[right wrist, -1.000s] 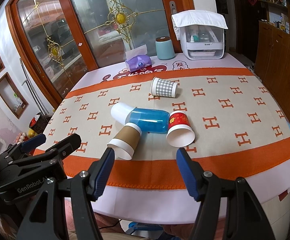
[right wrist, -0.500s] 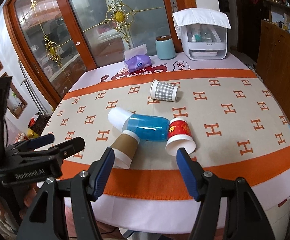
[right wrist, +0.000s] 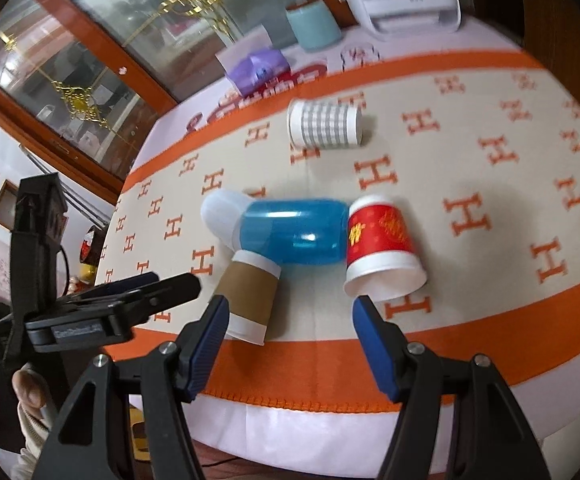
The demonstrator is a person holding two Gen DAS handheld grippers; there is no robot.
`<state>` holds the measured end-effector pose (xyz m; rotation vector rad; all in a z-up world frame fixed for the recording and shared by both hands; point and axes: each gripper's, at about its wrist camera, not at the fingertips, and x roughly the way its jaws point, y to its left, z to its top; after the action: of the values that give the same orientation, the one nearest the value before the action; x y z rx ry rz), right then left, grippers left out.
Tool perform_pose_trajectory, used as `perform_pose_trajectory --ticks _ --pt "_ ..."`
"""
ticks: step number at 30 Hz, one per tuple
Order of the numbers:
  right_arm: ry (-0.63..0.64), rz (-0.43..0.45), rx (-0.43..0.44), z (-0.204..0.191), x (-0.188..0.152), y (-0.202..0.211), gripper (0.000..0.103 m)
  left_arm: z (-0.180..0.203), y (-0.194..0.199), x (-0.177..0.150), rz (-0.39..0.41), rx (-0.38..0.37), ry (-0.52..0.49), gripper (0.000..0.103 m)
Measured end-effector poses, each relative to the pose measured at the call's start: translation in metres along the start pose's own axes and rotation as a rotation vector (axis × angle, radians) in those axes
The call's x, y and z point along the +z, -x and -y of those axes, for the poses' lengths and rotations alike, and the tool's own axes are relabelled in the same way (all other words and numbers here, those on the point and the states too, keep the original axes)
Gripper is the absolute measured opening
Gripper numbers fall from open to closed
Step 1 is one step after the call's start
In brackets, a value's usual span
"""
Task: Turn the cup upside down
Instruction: 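Move the right tool to the brown-sleeved cup and close its fingers around it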
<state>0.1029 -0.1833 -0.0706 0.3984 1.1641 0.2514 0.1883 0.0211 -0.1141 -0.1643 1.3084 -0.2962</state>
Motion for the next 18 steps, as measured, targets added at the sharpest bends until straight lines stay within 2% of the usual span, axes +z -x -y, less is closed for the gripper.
perform_pose_trajectory --ticks 5,9,15,18 --pt "-0.038 -0.072 0.021 0.011 0.003 -0.025 0.065 -0.002 -0.034 0.009 -0.099 0.002 -0.01 0.1" --pt "-0.063 -0.107 0.027 0.02 0.004 -0.038 0.065 0.002 -0.053 0.011 -0.146 0.02 -0.042 0.099" --pt "-0.082 -0.132 0.036 0.027 0.004 -0.047 0.065 0.011 -0.072 0.012 -0.203 0.037 -0.097 0.089" --pt "-0.089 -0.139 0.039 0.03 0.002 -0.05 0.065 0.016 -0.083 0.013 -0.247 0.039 -0.104 0.074"
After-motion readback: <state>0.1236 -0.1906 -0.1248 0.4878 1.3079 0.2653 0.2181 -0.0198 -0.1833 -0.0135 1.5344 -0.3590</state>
